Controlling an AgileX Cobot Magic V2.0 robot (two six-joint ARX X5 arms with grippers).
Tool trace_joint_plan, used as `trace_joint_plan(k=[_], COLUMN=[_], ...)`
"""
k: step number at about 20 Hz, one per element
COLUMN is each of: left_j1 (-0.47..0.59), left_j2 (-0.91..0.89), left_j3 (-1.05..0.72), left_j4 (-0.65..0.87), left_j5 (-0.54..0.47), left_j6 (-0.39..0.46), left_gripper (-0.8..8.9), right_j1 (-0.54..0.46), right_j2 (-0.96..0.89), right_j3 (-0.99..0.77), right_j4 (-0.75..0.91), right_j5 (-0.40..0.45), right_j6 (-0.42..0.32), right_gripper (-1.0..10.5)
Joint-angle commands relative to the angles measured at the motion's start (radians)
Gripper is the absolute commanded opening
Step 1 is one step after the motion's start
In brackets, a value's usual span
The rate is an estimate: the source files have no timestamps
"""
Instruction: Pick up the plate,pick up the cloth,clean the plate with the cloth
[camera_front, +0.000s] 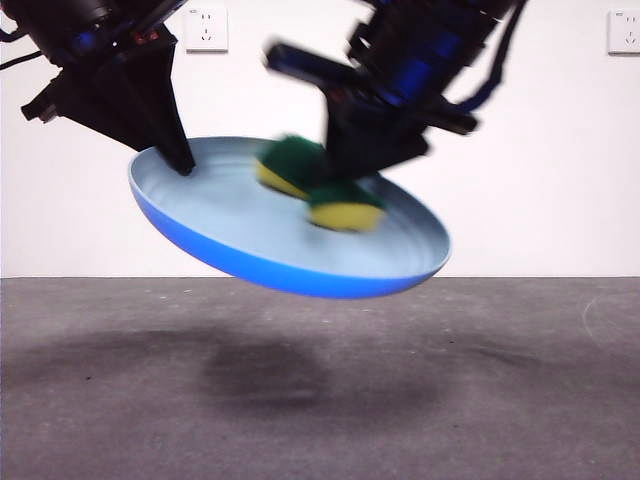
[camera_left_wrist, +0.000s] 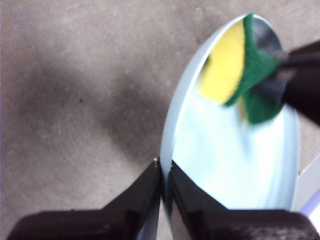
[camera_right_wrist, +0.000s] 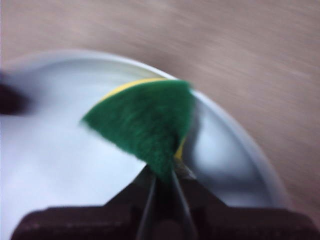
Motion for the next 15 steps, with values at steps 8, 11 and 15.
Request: trace_joint_plan(k=[8,11,15], left_j1=[-0.001,0.049,0.116], left_j2=[0.007,0.081,0.226], left_j3=[0.005,0.005,0.005], left_j4=[0.132,0.143,0.187], left_j5=[-0.201,-0.269,-0.269], left_j6=[0.049,0.08,0.08], left_gripper=[-0.08,-0.08,-0.08], right_j1=[0.06,0.058,0.055], right_j2=[-0.017,-0.097,-0.232], right_j3=[-0.01,-0.01,-0.01], right_j4=[-0.038,-0.04,-0.146], right_j5=[-0.163,-0.137,0.028], right_j6=[0.044,0.044,0.039], right_gripper=[-0.2,-0.2,-0.2])
